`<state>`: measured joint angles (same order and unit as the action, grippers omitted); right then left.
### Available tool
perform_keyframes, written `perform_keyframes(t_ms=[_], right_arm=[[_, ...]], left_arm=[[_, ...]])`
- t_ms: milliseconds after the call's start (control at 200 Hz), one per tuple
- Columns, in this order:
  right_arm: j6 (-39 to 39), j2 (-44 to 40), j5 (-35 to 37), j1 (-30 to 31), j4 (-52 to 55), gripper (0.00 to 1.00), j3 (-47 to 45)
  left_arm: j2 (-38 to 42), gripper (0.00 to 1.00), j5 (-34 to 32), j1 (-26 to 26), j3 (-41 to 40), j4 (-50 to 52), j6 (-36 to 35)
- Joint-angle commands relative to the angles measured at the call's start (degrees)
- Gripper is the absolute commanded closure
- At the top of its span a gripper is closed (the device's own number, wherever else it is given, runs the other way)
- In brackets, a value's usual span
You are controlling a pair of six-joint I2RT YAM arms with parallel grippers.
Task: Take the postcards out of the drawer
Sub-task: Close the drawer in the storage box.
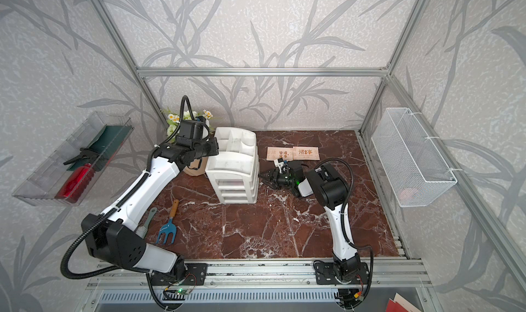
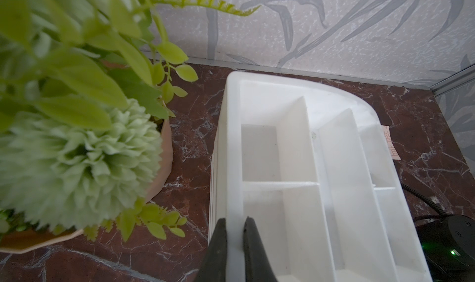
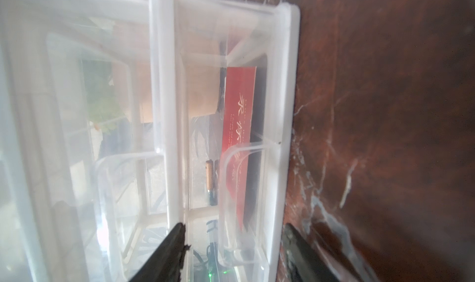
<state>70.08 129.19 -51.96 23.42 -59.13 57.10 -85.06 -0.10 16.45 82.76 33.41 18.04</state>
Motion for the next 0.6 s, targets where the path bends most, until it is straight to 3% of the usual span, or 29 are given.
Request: perform_keyframes(t_ms=[0, 595], right_arm=[[1.3, 1.3, -0.5, 1.1, -3.8, 0.39, 1.9], [5.8, 1.7, 0.5, 1.5, -11.6, 0.38, 0.1]], left_arm=[[-0.5, 1.00, 2.0, 0.7, -1.4, 3.6, -0.5], [-0.4, 1.00, 1.9, 0.7, -1.8, 4.1, -1.0]])
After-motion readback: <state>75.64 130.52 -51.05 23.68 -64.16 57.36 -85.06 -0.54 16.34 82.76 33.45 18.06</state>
